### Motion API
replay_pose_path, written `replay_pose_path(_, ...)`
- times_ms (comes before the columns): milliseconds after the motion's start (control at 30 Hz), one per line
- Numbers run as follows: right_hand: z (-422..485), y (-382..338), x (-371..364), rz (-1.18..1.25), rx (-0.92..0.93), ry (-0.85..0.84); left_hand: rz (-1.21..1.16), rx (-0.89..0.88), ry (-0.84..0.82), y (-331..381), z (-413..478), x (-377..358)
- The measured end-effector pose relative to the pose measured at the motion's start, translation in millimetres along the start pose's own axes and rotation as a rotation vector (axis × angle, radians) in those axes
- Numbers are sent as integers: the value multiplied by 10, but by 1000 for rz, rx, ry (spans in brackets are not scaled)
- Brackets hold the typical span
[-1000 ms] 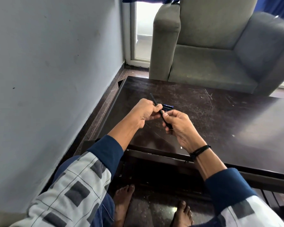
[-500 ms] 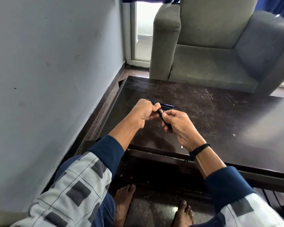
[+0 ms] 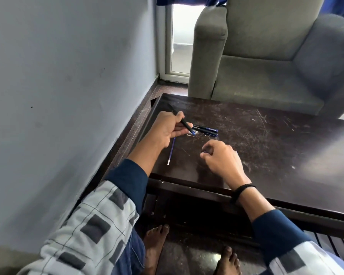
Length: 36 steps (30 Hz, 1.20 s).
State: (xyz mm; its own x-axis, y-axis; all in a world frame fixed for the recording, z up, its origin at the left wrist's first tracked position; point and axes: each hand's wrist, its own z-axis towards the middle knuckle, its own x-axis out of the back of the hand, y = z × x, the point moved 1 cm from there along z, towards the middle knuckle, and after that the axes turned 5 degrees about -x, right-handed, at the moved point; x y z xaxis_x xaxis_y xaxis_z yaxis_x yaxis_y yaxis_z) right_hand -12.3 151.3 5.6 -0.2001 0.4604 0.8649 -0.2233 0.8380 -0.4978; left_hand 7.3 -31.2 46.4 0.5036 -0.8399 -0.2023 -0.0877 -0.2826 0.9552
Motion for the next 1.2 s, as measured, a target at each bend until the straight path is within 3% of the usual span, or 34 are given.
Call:
replay_pose_path(200,-22,35,-157,-103,76,-45,70,-13,-75,-102,-12,-120)
replay_pose_path(300,42,34,-74,-55,29,-79,134,-27,-113,-122,-35,-143)
replay_pose_path(433,142,46,91,447,-101,-38,207,-62,-134,-126,-9,-155)
replay_pose_path(500,125,9,122,714,-103,-104,251,-100,-159,-118,-22,-175)
replay_pose_path(633,30,-68,61,825,-19,-195,379,-224,-232,-150,-70,-234)
replay_pose_path(800,55,-76,16,934,-3,-168,514,-453,-256,-97,-111,-269)
replay_pose_path(1033,62,-101,42,754,35,-41,492,-466,-66,-148,-83,-278)
replay_pose_path(1200,9,-125,18,460,42,169,455,-374,89,-235,-114,-324)
